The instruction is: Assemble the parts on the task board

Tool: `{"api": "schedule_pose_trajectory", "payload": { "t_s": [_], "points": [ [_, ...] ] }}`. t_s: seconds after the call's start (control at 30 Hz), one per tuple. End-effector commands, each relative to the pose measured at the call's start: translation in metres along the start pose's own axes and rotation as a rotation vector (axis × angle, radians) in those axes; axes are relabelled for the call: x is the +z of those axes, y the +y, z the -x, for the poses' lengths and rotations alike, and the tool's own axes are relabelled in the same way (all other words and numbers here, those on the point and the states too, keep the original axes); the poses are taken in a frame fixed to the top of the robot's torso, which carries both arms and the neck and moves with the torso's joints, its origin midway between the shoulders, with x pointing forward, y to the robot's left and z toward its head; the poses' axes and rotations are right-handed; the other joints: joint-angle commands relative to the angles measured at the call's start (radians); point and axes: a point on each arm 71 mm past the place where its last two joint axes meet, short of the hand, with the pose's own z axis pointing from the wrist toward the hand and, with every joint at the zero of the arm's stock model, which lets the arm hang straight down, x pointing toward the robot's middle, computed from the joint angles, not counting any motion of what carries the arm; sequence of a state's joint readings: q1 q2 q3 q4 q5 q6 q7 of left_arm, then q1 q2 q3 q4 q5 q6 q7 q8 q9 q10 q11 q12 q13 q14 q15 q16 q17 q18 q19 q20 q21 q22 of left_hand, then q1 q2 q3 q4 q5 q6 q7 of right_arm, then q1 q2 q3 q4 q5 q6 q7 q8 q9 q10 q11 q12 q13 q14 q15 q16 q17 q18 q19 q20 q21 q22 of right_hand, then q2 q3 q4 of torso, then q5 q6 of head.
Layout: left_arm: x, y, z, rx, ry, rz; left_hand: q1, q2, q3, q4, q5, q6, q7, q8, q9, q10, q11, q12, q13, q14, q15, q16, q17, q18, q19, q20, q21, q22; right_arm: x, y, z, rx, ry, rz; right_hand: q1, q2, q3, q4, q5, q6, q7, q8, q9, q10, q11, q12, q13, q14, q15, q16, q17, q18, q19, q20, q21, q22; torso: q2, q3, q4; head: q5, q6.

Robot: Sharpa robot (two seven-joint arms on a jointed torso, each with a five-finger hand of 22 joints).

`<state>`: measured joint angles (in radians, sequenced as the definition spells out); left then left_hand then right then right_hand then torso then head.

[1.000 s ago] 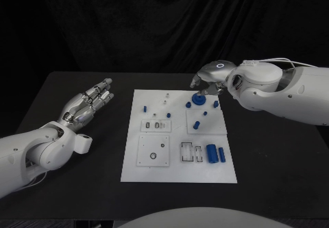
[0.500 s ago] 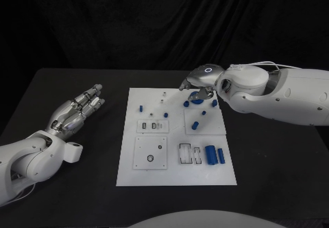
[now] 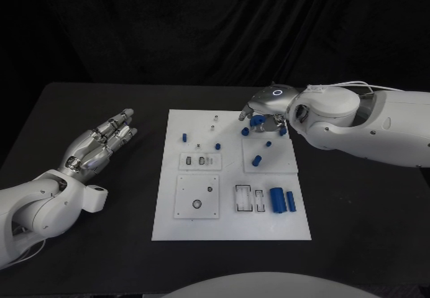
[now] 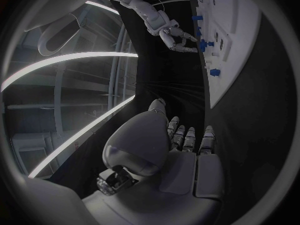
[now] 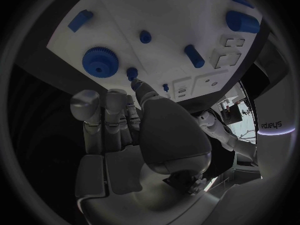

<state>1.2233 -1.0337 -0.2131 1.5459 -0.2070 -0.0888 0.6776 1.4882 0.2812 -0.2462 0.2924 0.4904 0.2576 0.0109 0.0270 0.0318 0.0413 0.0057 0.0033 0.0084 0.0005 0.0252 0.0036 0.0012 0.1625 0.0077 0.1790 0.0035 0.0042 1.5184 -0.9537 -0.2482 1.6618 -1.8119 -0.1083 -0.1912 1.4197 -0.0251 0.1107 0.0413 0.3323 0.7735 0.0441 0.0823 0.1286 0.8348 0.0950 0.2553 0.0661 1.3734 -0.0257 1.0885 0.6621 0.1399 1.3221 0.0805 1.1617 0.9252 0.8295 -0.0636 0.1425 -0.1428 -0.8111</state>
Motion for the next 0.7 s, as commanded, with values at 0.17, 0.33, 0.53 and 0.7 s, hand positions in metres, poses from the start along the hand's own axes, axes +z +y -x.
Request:
{"api": "schedule_pose_trajectory", "payload": {
  "t_s": [0.17,0.33,0.53,0.7],
  "points": [
    [-0.001,-0.016,-0.002,-0.011,0.014,-0.205,0.01,0.0,0.006,-0.002,0.008,0.005,0.001,0.005,0.0,0.0,0.006,0.006,0.001,-0.001,0.004,-0.004,-0.001,0.018,0.0,0.006,0.003,0.001,-0.003,0.001,-0.001,-0.008,0.004,0.005,-0.001,-0.008,0.009,0.002,0.002,0.002,-0.003,-0.003,0.0,0.002,0.001,-0.009,0.0,0.002,0.003,0.002,0.001,-0.012,-0.008,0.002,0.003,0.003,0.011,-0.0018,0.0012,-0.005,0.007],
    [-0.001,-0.016,-0.002,-0.014,0.017,-0.205,0.011,0.0,0.006,-0.002,0.009,0.005,0.001,0.005,0.0,0.0,0.009,0.006,0.001,-0.001,0.006,-0.004,-0.001,0.018,0.0,0.007,0.003,0.001,0.0,0.0,-0.002,-0.004,0.006,0.006,-0.008,-0.006,0.018,0.005,-0.006,0.014,0.003,0.002,0.005,0.016,0.002,-0.011,0.003,0.003,0.003,0.003,0.004,-0.012,-0.009,0.002,0.005,0.008,0.014,-0.0022,0.0021,-0.009,0.009],
    [0.0,-0.015,-0.001,-0.02,0.024,-0.196,0.024,-0.001,0.013,-0.005,0.02,0.001,0.005,0.004,0.0,0.002,0.023,0.006,0.002,-0.001,0.014,-0.004,-0.001,0.018,0.0,0.01,0.003,0.001,0.004,0.0,-0.008,0.023,-0.004,0.019,-0.014,-0.005,0.028,0.007,-0.019,0.022,0.005,0.003,0.01,0.031,0.004,-0.011,0.006,0.004,0.005,0.006,0.011,-0.013,-0.008,0.004,0.009,0.018,0.01,-0.0032,-0.0023,-0.002,0.003],
    [0.0,-0.014,-0.001,-0.024,0.029,-0.19,0.031,-0.002,0.017,-0.007,0.027,0.002,0.01,0.004,0.0,0.001,0.026,0.006,0.001,-0.001,0.018,-0.004,-0.001,0.018,0.0,0.013,0.003,0.001,0.007,0.002,-0.013,0.033,-0.006,0.029,-0.024,-0.005,0.042,0.015,-0.038,0.046,0.006,0.011,0.02,0.059,0.003,-0.008,0.01,0.009,0.008,0.014,0.026,-0.016,-0.004,0.006,0.021,0.039,0.008,-0.0049,-0.0015,0.001,-0.002]
  ]
}}
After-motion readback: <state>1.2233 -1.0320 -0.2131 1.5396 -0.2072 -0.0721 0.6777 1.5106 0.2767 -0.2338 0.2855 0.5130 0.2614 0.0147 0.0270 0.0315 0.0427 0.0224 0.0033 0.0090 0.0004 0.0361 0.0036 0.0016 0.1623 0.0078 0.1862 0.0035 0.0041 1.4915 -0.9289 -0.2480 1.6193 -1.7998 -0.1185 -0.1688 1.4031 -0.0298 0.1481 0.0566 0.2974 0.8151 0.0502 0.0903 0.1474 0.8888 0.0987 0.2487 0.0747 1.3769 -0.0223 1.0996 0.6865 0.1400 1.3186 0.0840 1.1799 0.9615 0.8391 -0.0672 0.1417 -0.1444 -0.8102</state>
